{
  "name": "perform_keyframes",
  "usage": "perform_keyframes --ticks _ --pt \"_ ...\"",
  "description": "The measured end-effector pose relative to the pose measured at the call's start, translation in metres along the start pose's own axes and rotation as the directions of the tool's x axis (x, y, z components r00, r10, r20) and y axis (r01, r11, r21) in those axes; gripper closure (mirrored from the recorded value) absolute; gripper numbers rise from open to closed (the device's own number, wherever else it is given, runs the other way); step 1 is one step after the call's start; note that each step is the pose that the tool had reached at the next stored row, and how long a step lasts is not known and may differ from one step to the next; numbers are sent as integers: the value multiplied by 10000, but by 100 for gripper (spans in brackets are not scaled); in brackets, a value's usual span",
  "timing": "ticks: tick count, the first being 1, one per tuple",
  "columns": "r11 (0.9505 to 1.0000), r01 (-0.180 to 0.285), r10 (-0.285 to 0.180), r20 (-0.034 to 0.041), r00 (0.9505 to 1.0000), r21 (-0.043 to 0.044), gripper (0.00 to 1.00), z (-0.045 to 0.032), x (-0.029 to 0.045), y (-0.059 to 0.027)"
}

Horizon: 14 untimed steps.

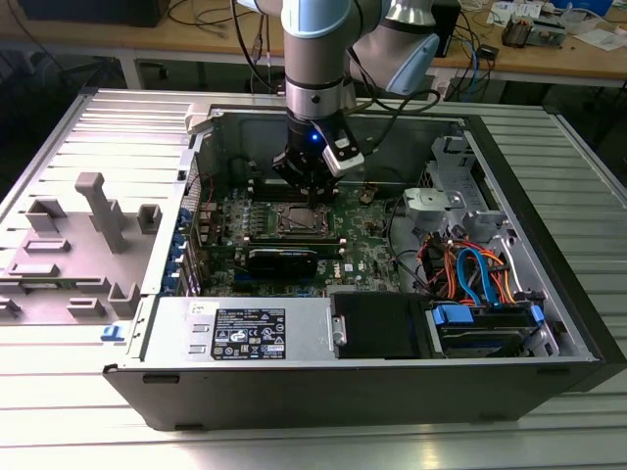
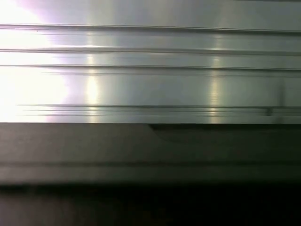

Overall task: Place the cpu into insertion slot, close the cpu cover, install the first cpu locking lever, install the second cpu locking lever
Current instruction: 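Install the first cpu locking lever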

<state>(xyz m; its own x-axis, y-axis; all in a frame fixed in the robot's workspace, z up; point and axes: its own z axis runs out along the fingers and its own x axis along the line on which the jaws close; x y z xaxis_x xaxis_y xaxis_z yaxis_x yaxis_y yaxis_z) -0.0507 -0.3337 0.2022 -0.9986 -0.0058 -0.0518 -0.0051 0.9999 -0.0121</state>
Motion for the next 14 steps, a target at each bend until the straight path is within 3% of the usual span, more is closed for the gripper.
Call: perform_keyframes --ticks 7,14 --pt "10000 -5 5 2 10000 -90 89 2 0 1" --pt "10000 -4 4 1 10000 -90 89 -49 -3 0"
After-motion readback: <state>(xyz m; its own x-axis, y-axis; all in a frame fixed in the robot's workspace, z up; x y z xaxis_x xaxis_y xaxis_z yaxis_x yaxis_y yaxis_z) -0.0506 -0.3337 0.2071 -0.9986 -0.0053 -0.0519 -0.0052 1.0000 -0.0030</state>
